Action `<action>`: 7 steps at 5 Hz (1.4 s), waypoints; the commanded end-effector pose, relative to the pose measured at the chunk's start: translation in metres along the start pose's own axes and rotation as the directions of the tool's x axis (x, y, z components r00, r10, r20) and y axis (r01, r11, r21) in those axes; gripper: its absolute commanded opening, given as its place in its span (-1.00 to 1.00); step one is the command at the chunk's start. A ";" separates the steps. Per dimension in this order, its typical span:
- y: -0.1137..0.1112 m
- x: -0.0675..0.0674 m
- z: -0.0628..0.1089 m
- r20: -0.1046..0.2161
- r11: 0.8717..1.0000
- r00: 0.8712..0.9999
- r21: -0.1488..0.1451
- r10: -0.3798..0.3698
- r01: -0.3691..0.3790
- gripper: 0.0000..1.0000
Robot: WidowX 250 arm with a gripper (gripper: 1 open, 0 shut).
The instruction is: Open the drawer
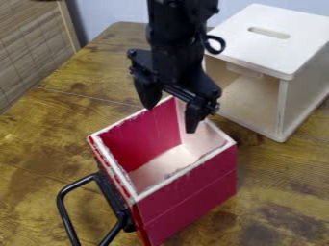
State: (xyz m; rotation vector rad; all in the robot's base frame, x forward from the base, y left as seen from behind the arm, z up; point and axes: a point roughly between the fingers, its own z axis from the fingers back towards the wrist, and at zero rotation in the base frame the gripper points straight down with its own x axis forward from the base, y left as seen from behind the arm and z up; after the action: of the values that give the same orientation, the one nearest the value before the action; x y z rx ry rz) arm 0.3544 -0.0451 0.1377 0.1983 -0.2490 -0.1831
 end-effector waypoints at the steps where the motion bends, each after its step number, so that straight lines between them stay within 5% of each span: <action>1: 0.006 0.002 0.021 0.084 1.000 0.996 0.014 -0.011 0.009 1.00; 3: 0.012 0.011 0.006 0.081 1.000 0.997 0.010 -0.006 0.005 1.00; 6: 0.029 0.015 0.007 0.043 0.989 0.990 0.053 0.136 -0.138 1.00; 7: 0.033 0.023 0.002 0.045 0.992 0.992 0.040 0.120 -0.122 1.00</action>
State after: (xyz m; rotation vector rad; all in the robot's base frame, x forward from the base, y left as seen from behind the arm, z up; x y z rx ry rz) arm 0.3732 -0.0266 0.1292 0.2223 -0.2398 -0.0856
